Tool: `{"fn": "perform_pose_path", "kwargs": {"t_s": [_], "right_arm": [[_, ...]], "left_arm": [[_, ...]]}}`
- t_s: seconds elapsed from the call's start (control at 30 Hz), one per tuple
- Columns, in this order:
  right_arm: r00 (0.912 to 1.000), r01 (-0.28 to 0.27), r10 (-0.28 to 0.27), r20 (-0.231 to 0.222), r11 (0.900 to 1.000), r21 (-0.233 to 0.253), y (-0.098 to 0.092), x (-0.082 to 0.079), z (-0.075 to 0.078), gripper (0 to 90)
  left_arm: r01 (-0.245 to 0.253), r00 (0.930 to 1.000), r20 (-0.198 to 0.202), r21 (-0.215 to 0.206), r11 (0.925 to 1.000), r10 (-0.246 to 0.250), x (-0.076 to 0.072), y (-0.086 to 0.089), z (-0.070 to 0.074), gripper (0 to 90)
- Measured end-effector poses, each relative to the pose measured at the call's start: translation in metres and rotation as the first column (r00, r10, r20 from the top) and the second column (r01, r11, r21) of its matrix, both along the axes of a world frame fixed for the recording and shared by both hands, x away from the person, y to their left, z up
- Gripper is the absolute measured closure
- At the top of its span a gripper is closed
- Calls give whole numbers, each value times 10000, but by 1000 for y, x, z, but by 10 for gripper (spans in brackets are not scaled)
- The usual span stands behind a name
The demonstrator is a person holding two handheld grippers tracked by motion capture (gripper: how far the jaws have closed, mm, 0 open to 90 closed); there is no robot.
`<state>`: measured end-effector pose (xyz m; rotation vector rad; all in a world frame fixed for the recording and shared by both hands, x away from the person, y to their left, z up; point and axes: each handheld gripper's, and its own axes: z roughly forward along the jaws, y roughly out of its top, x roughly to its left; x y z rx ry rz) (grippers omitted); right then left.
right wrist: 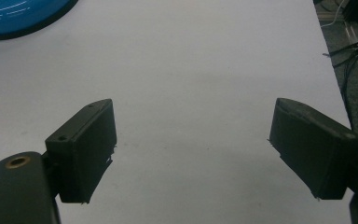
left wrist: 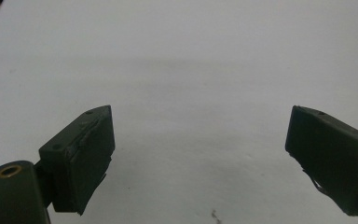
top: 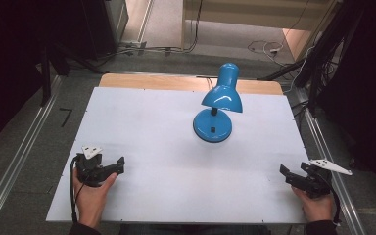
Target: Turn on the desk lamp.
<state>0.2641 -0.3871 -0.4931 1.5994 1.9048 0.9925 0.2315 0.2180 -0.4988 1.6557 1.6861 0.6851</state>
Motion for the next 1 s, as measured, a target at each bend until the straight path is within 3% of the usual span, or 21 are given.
{"fn": "perform_pose_path", "kwargs": {"t_s": [0.1,0.2,1.0], "right_arm": [[10000,-3,3,-4,10000,3,1,0,0,132],[10000,-28,28,46,10000,3,1,0,1,132],[9981,-608,610,108,9980,-187,40,22,6,132]], "left_arm": [[-93,9987,511,375,9993,74,-5,-5,5,56],[-158,9969,771,474,9988,121,-8,-6,8,56],[-253,9931,1154,311,9992,216,-16,-6,8,57]]}}
